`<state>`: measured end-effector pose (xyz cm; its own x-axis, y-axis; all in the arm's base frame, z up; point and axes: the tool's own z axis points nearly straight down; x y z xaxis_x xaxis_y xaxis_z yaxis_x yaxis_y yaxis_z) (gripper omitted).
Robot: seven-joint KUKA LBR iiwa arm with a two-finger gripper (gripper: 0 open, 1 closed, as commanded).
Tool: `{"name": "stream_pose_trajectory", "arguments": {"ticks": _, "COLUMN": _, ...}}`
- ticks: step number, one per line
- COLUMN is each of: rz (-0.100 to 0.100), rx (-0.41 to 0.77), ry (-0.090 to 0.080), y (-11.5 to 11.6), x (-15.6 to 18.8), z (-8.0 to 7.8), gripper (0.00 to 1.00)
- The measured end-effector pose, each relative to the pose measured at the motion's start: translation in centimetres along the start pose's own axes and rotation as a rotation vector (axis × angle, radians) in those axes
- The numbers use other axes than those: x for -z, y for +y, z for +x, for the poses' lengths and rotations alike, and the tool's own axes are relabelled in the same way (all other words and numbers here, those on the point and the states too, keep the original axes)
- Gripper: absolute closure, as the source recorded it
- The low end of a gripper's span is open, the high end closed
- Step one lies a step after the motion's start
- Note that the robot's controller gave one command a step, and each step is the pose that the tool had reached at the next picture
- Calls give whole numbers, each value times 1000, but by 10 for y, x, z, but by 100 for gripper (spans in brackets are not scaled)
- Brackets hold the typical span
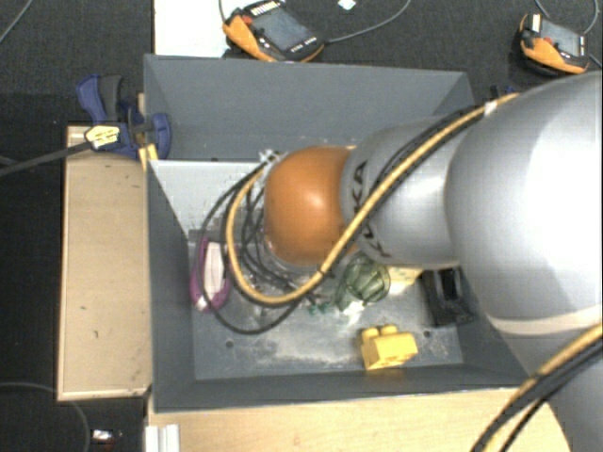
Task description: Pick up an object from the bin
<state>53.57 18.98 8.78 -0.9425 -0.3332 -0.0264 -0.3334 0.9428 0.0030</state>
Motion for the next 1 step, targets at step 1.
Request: {"name": "stream_pose_trajectory", "arguments": {"ticks": 1, "rz": -1, "rx": -1, "ry": 7, "y": 3, "x": 9, "z": 2, "gripper": 100}}
